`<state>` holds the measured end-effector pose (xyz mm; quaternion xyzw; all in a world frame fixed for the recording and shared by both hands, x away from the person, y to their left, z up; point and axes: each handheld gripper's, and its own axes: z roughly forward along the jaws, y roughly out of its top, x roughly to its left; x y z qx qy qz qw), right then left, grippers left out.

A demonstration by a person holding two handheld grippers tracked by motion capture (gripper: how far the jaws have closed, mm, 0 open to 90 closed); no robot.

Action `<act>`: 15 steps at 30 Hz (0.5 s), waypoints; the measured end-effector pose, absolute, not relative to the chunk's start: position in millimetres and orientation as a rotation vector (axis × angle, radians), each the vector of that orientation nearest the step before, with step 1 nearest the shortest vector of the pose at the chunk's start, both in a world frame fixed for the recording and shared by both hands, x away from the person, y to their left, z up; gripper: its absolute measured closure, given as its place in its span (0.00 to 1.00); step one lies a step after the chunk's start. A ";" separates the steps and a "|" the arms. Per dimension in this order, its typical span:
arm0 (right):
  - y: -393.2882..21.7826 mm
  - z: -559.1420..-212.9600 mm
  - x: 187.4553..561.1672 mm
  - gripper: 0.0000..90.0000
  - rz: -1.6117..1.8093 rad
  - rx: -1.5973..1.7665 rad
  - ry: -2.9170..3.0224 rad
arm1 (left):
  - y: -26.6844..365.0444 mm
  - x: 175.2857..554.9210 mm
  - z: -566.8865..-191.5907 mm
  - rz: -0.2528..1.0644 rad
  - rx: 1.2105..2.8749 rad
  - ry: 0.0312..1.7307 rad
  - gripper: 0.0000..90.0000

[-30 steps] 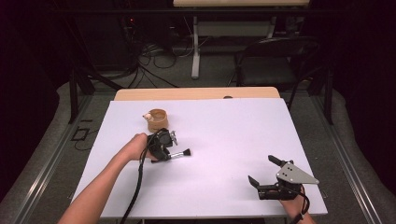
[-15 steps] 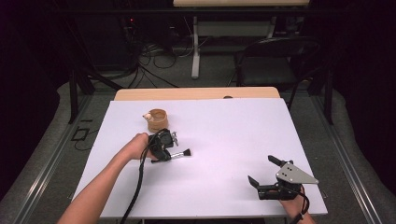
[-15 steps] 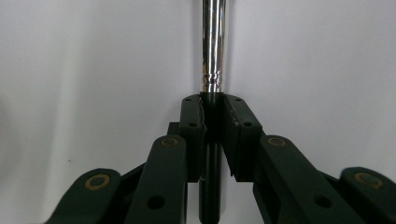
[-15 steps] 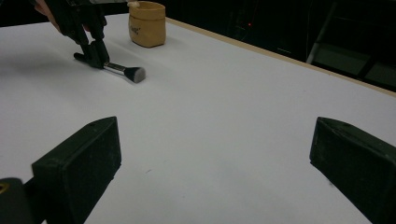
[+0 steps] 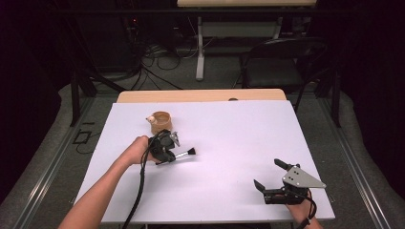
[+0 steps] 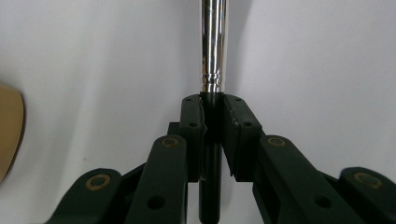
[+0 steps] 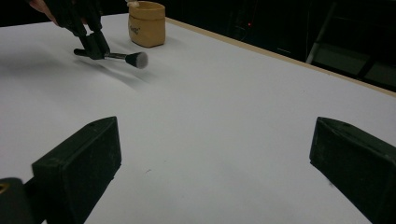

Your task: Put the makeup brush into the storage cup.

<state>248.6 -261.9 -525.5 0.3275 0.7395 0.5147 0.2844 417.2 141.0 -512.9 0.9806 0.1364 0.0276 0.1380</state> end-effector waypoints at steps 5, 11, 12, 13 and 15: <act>-261.8 -525.5 248.6 0.02 1.377 0.878 1.979 | 146.4 414.3 -508.0 0.100 2.779 0.426 0.88; -261.9 -525.6 248.7 0.02 1.377 0.879 1.976 | 152.9 410.4 -502.5 0.139 2.718 0.465 0.88; -261.9 -525.5 248.6 0.02 1.375 0.879 1.977 | 153.7 409.6 -501.4 0.147 2.707 0.473 0.88; -261.9 -525.5 248.6 0.02 1.375 0.879 1.977 | 154.4 409.0 -500.3 0.160 2.698 0.474 0.88; -261.7 -525.5 248.6 0.02 1.376 0.880 1.977 | 156.1 407.9 -498.5 0.178 2.673 0.483 0.88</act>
